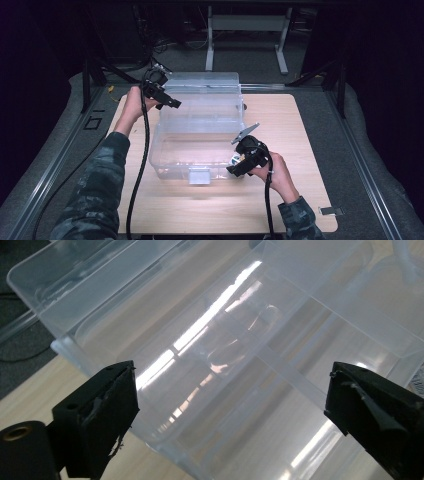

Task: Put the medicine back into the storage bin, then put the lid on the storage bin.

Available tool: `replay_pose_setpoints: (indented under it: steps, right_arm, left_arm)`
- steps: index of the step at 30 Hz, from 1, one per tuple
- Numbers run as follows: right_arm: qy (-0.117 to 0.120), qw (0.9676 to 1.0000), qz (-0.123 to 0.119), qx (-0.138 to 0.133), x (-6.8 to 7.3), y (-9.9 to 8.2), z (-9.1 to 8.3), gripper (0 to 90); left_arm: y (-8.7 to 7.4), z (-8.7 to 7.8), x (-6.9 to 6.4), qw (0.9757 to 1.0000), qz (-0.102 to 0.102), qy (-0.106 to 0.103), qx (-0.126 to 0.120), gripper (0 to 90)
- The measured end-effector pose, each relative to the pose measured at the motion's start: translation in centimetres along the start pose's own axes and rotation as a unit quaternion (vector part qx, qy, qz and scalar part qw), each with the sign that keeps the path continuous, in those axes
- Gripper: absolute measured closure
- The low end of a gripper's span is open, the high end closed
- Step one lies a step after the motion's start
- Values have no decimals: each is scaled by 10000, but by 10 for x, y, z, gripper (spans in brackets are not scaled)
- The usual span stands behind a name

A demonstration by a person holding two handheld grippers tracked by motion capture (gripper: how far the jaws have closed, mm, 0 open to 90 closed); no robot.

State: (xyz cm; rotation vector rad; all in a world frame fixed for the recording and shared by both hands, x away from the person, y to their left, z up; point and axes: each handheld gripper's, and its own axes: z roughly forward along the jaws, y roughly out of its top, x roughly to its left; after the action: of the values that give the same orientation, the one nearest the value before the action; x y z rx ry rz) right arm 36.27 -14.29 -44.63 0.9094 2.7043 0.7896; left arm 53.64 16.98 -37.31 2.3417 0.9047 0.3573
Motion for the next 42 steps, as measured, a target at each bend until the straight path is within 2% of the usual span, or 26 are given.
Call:
replay_pose_setpoints:
  steps: [3, 7, 9, 14, 16, 19, 21, 23, 26, 29, 36, 37, 42]
  right_arm:
    - [34, 10000, 47, -14, -1, -1, 1, 161]
    - [61, 9999, 61, 52, -1, 0, 4, 165]
    - [-6, 9999, 80, 90, 0, 0, 5, 165]
    - [84, 9999, 22, 69, 4, 2, 8, 168]
    - [106, 9999, -3, 119, 7, 4, 9, 193]
    - [91, 9998, 35, 151, 9, 5, 13, 225]
    - [114, 9998, 48, 144, 11, 4, 15, 245]
    - [137, 9997, 2, 197, 14, 5, 19, 257]
    - [149, 9996, -60, 223, 18, 5, 24, 291]
    - [5, 9996, -29, 297, 21, 5, 28, 348]
    - [12, 10000, 47, 57, 21, 4, 30, 484]
    - [-81, 9999, 79, 64, 21, 4, 29, 508]
    - [-62, 9998, 171, -5, 24, 1, 33, 597]
  left_arm:
    - [2, 8, 0, 10000, 57, 1, 33, 83]
    - [2, 16, 0, 9999, -17, -84, 54, 128]
    - [2, 19, -1, 9999, -31, -83, 56, 140]
    - [4, 24, -1, 9999, 22, -45, 101, 164]
    - [3, 27, 0, 9999, -13, -114, 95, 182]
    - [2, 31, 1, 9995, -4, -281, 120, 244]
    - [2, 32, 1, 9995, -2, -299, 124, 292]
    - [2, 32, 1, 9997, -15, -229, 96, 348]
    - [1, 31, 0, 9998, -5, -176, 86, 425]
    - [1, 31, -1, 9999, 7, -79, 124, 486]
    - [1, 32, -3, 9998, 14, -135, 117, 571]
    - [1, 32, -3, 9998, 8, -134, 116, 577]
    - [1, 32, -4, 9999, -8, -121, 110, 599]
